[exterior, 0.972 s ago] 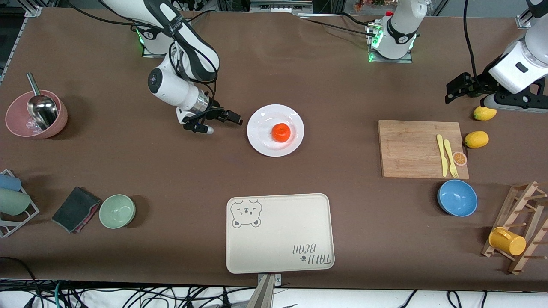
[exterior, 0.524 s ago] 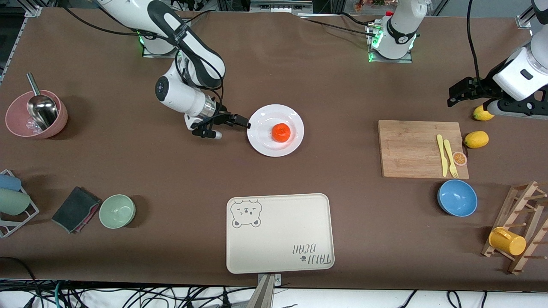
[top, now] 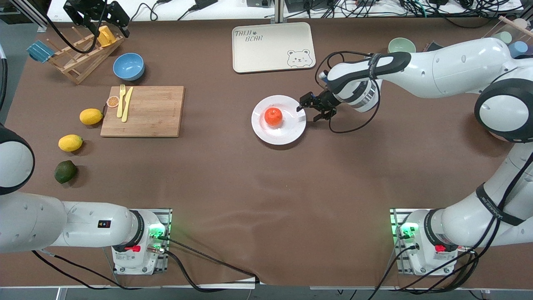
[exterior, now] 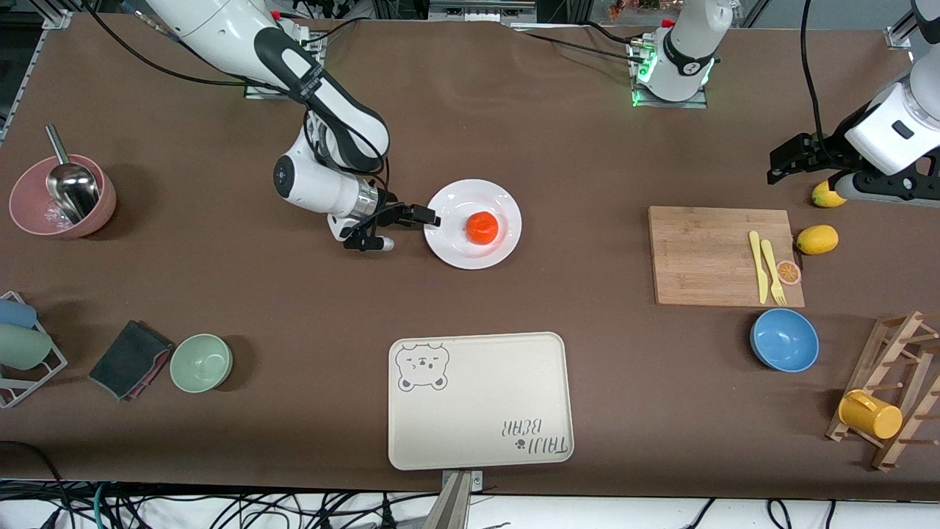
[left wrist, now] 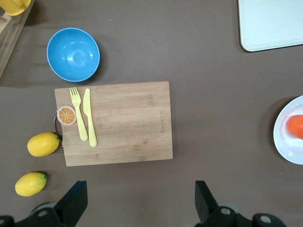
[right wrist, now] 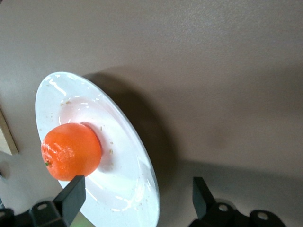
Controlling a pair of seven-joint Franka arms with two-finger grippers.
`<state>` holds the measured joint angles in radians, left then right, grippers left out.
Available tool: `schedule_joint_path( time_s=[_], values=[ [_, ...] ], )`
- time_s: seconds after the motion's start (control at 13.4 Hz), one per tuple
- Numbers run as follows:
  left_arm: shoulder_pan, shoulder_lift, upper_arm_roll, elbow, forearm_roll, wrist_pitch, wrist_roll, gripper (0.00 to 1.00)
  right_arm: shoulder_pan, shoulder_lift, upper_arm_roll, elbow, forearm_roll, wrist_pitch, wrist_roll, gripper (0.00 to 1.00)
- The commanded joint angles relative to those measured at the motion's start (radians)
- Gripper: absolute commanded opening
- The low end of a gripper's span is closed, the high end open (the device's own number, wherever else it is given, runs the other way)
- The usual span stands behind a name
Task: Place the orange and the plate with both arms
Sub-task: 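Grip the plate rim with the right gripper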
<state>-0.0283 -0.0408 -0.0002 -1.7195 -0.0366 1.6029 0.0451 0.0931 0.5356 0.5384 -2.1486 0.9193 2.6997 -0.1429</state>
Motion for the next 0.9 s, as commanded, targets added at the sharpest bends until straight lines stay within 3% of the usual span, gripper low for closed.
schedule_joint_path(
  time_s=[0.0,0.82],
  values=[
    [-0.005,0.015,0.002,0.035,0.018,-0.029,0.004,1.00,-0.026,0.015,0.008,0.018,0.026,-0.035,-0.084,1.00],
    [-0.005,0.015,0.002,0.035,0.018,-0.029,0.005,1.00,-0.041,0.096,0.011,0.088,0.027,-0.080,-0.158,0.96]
  ],
)
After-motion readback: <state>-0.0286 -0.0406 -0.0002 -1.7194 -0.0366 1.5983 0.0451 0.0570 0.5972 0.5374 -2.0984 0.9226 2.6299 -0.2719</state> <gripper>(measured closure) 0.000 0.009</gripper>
